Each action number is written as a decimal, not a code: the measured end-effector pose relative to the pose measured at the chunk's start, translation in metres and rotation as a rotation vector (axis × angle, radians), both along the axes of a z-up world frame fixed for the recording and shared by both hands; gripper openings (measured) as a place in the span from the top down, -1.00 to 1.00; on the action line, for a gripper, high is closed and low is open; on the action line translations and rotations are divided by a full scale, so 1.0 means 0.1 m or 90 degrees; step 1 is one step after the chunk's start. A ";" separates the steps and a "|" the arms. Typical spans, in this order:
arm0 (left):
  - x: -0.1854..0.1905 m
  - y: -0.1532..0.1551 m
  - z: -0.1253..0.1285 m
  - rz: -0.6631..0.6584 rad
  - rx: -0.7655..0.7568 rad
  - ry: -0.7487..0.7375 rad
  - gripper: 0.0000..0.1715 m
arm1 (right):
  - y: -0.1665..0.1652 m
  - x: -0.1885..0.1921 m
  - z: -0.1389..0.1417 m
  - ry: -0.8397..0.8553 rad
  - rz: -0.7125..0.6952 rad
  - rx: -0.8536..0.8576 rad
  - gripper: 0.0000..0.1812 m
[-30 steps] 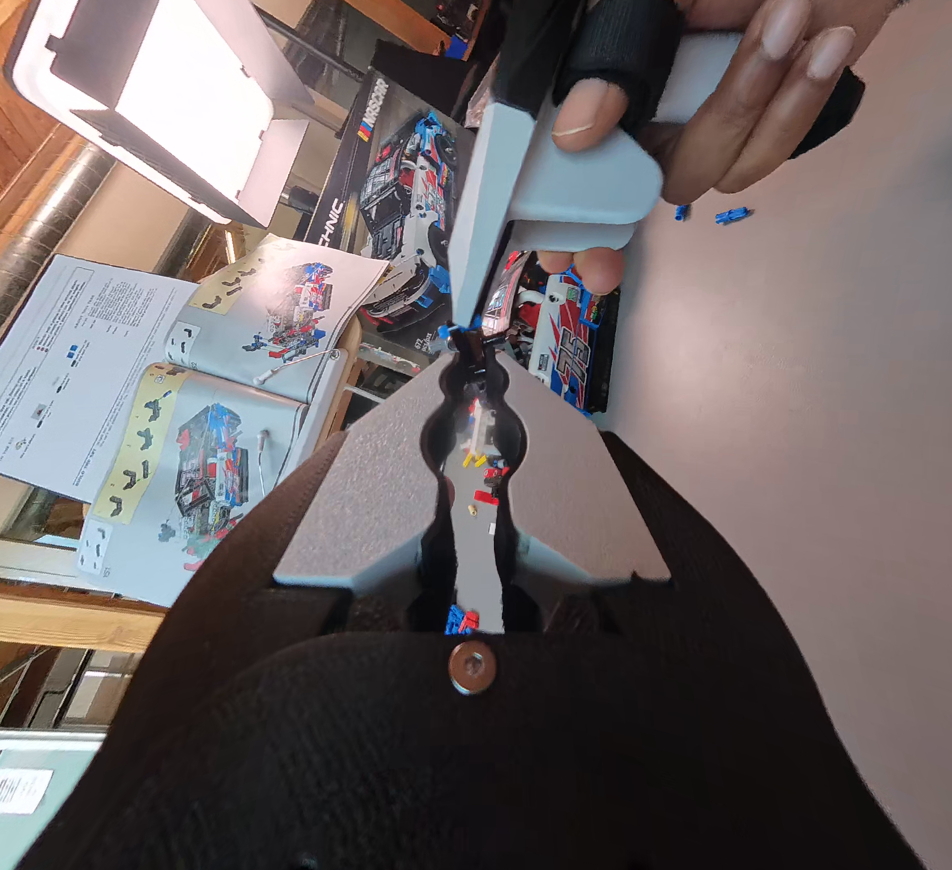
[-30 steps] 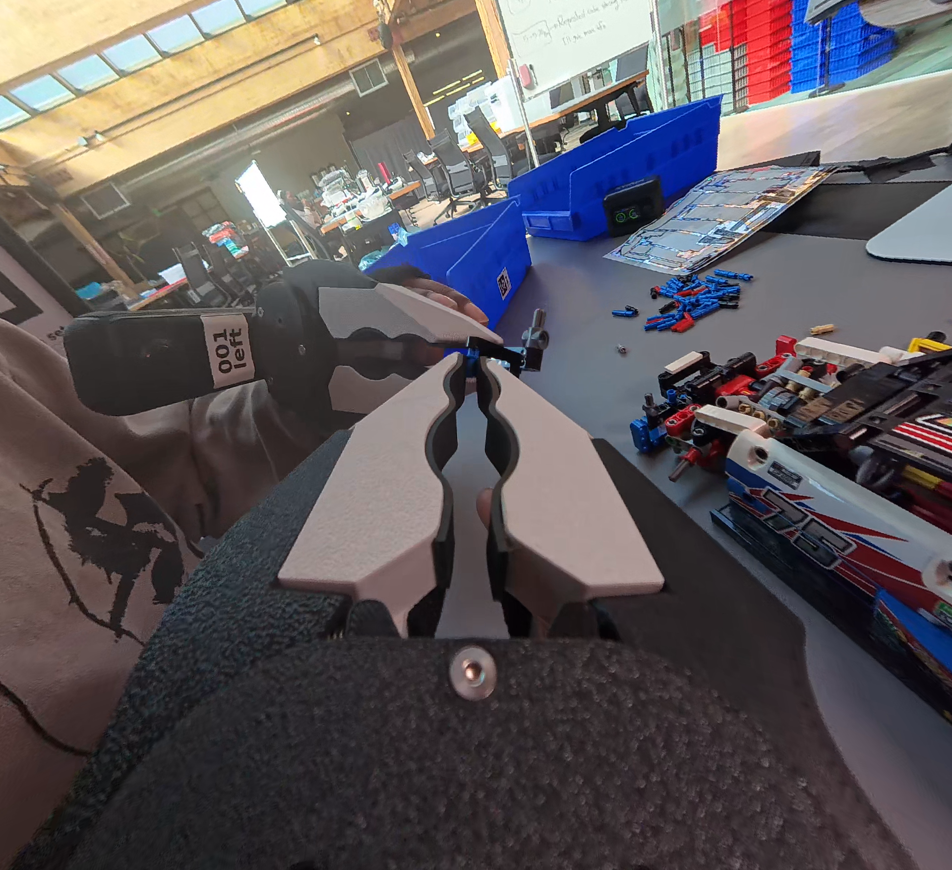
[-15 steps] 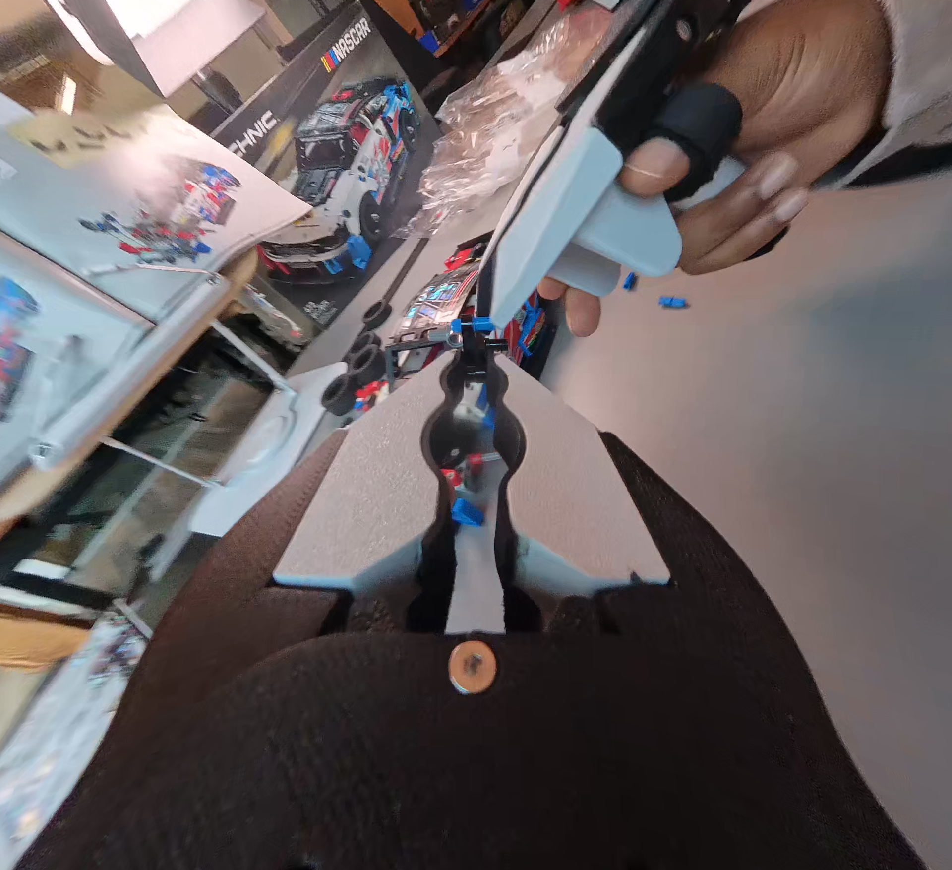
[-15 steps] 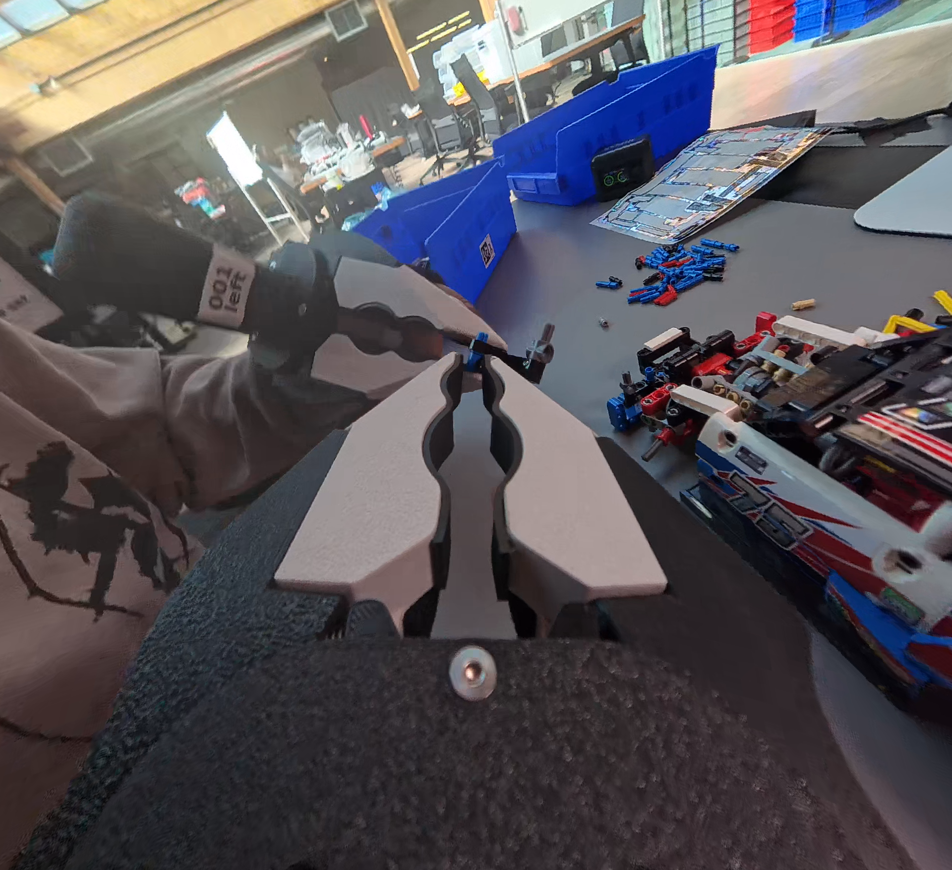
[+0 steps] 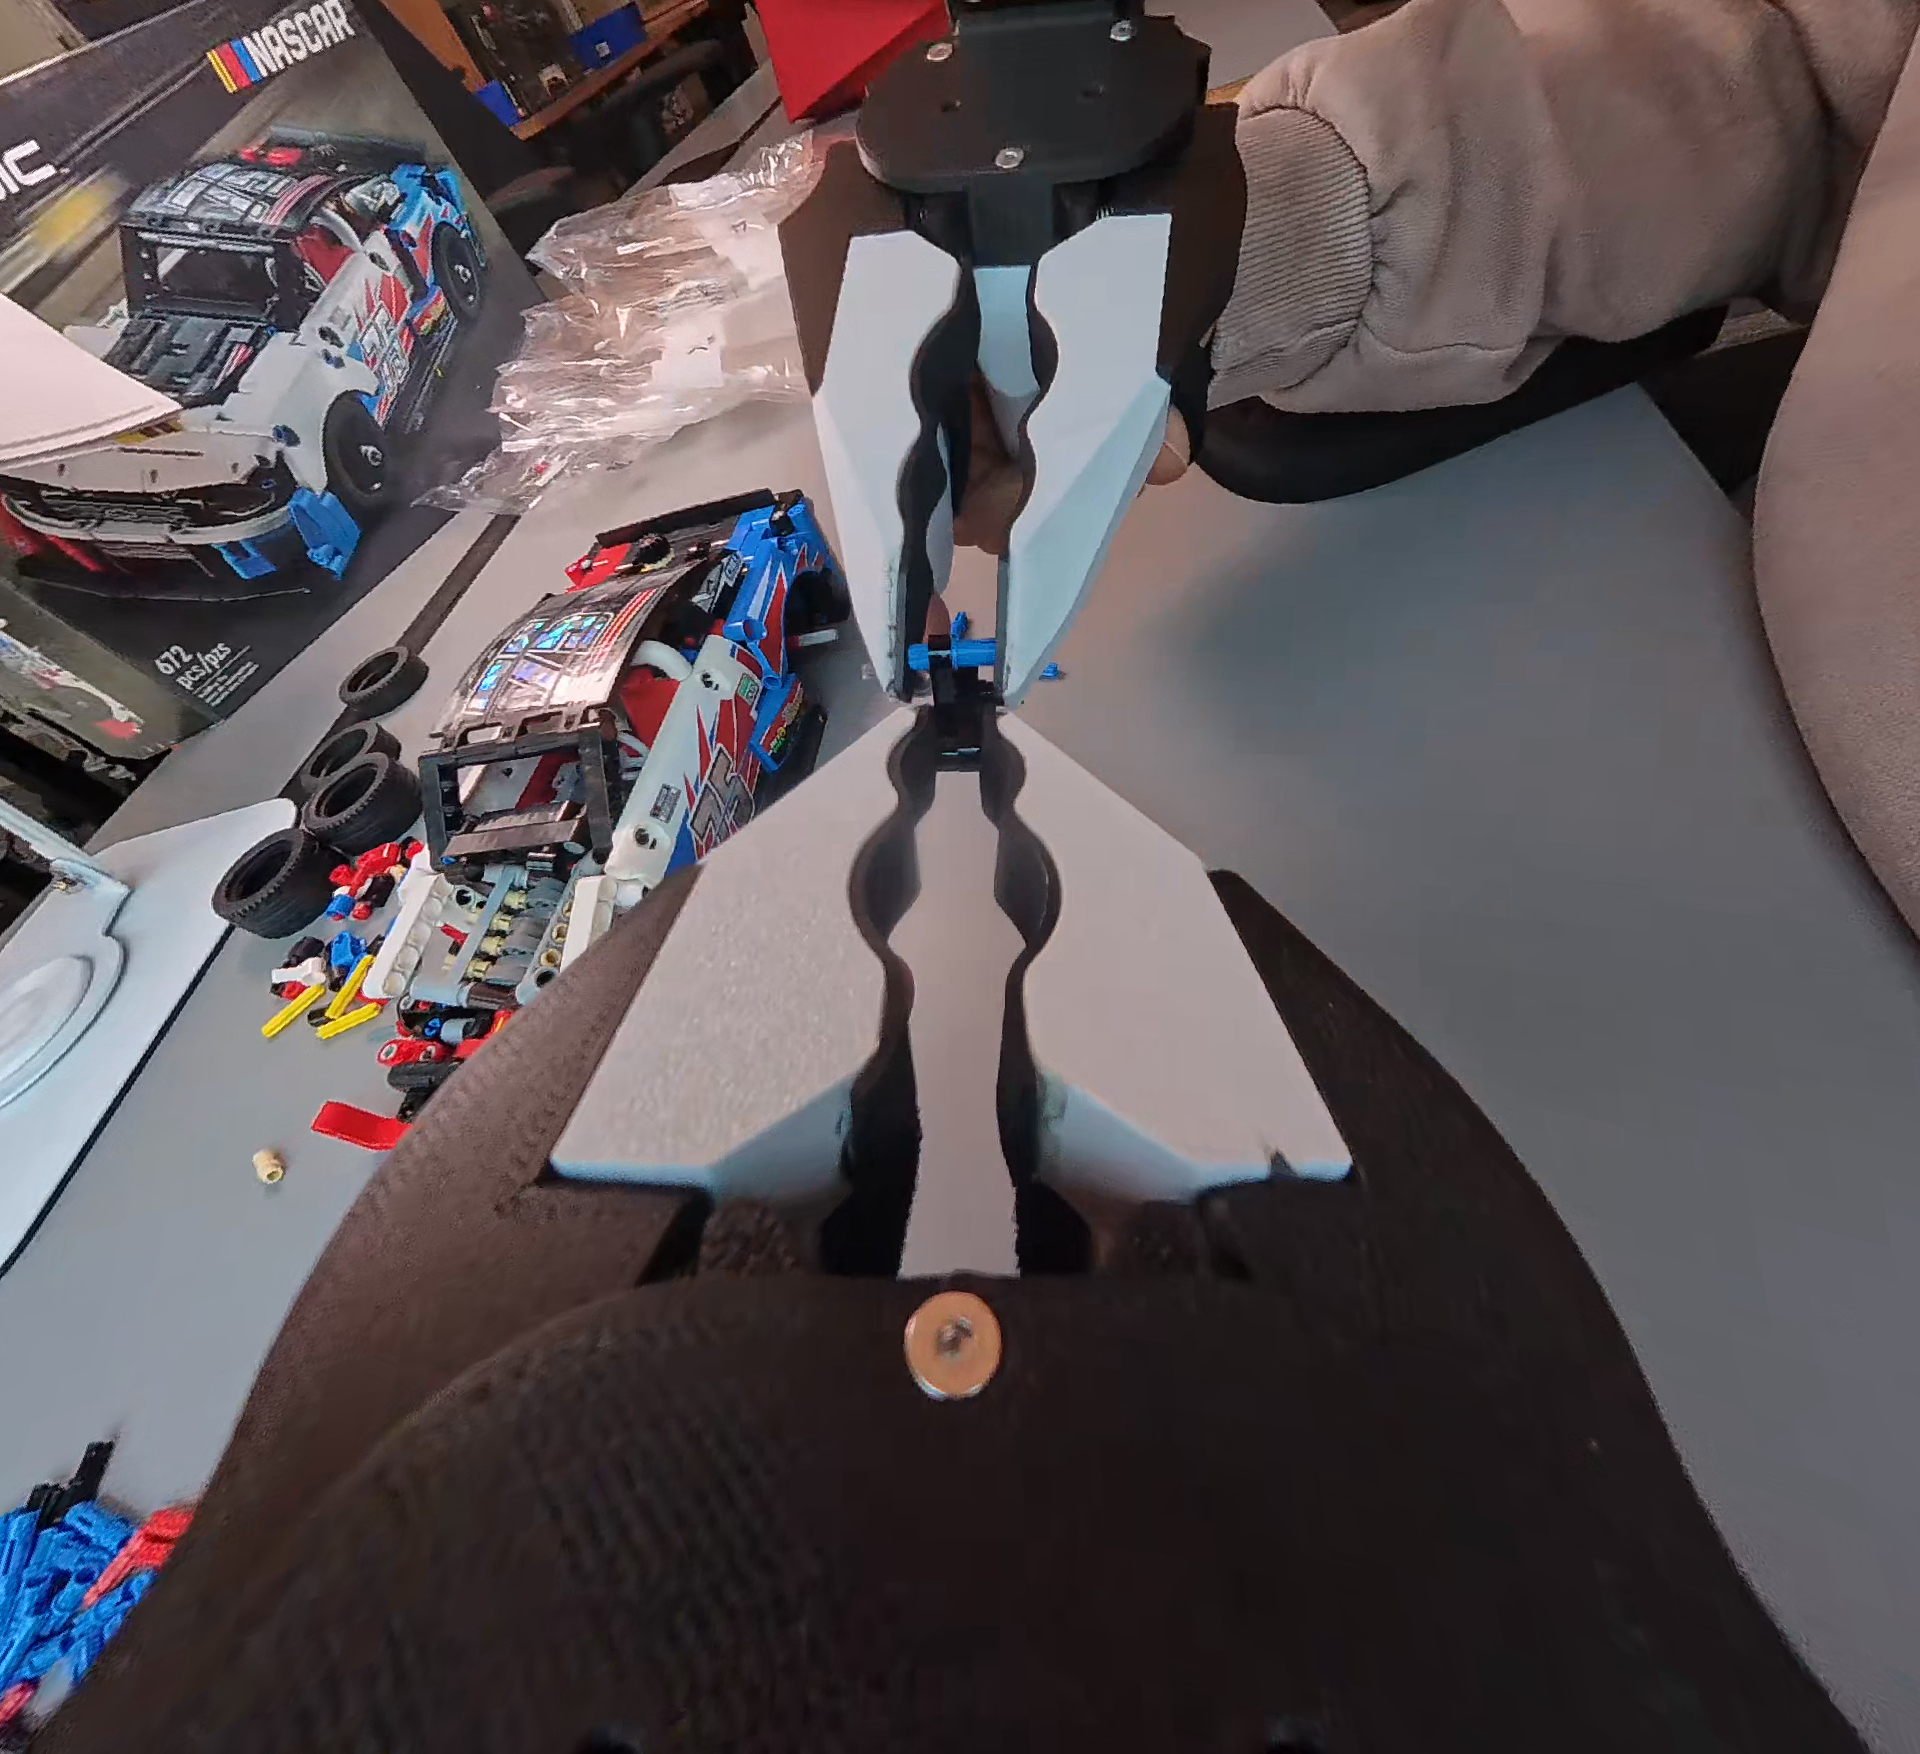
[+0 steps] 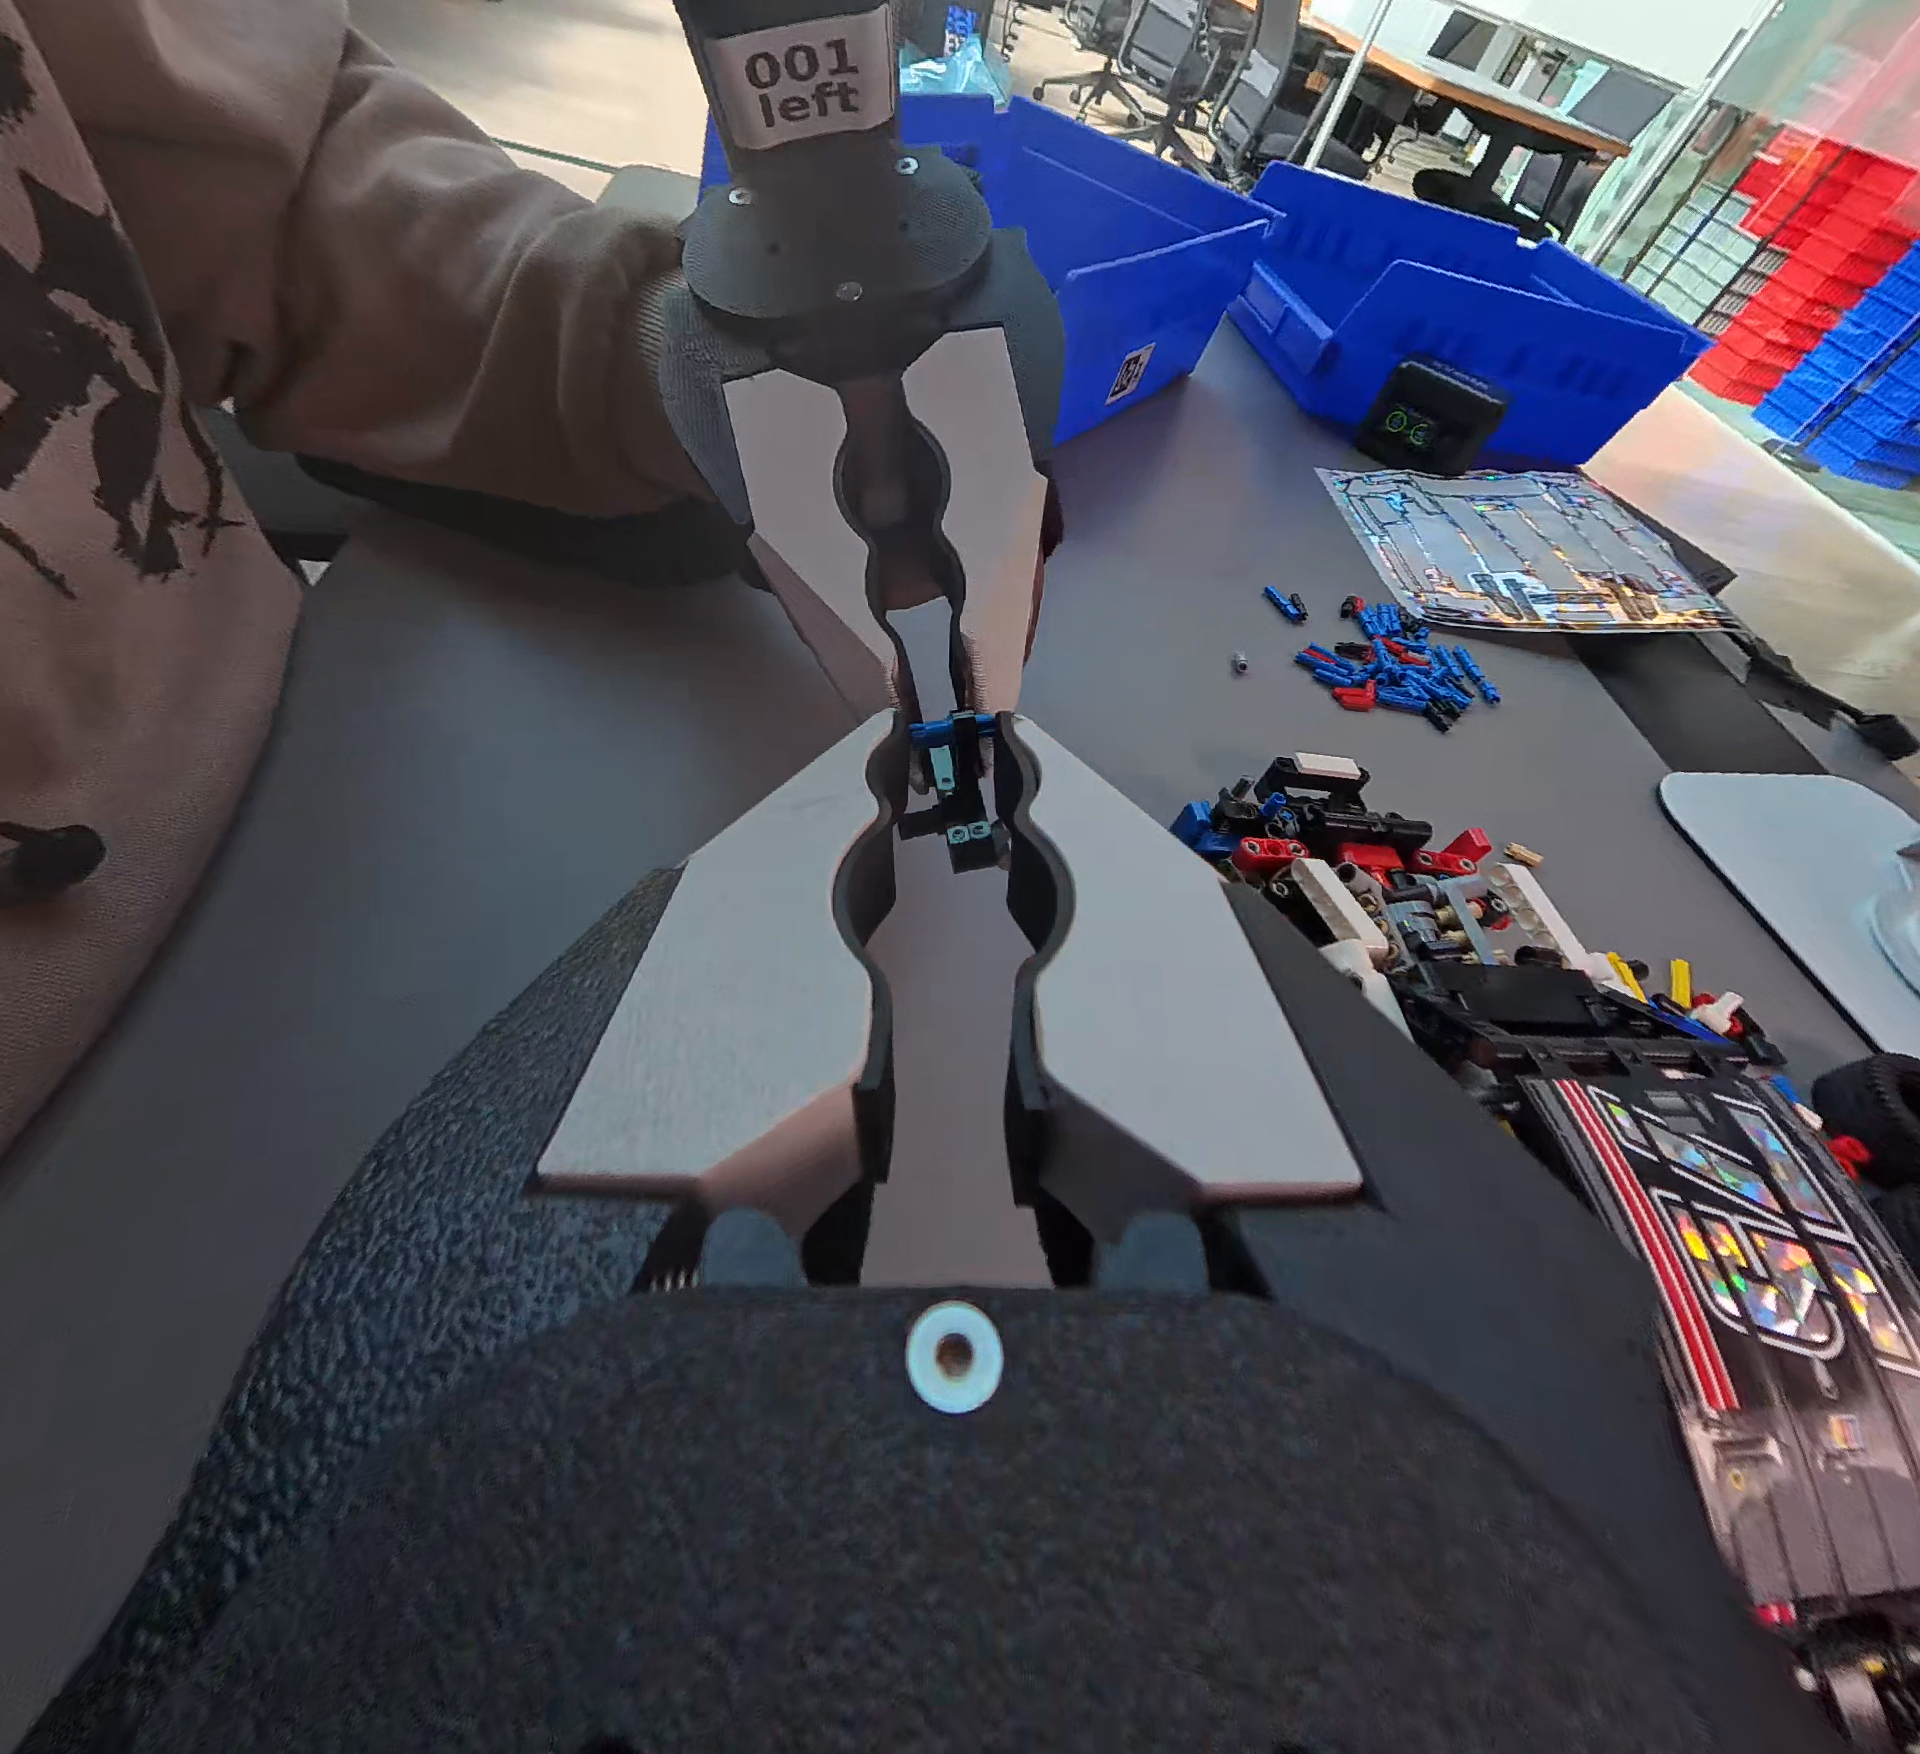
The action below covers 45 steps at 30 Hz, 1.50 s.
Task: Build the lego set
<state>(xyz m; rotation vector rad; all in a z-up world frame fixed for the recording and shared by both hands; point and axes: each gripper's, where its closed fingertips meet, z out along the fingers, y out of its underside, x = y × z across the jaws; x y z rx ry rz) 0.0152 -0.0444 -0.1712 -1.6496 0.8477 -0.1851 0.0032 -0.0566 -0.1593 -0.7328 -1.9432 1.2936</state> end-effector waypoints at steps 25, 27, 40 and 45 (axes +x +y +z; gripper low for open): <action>0.01 -0.07 0.08 -0.021 0.011 -0.005 0.92 | -0.09 0.03 0.08 0.004 0.028 -0.056 0.86; -0.08 0.04 0.10 0.033 0.000 -0.060 0.92 | 0.02 0.04 0.14 0.001 0.014 -0.070 0.82; -0.39 0.31 -0.08 0.144 -0.211 -0.474 0.92 | 0.88 0.31 -0.23 -0.127 -0.131 0.052 0.77; -0.29 0.30 -0.02 0.097 -0.267 -0.627 0.92 | 0.53 0.04 -0.09 0.010 -0.115 0.136 0.70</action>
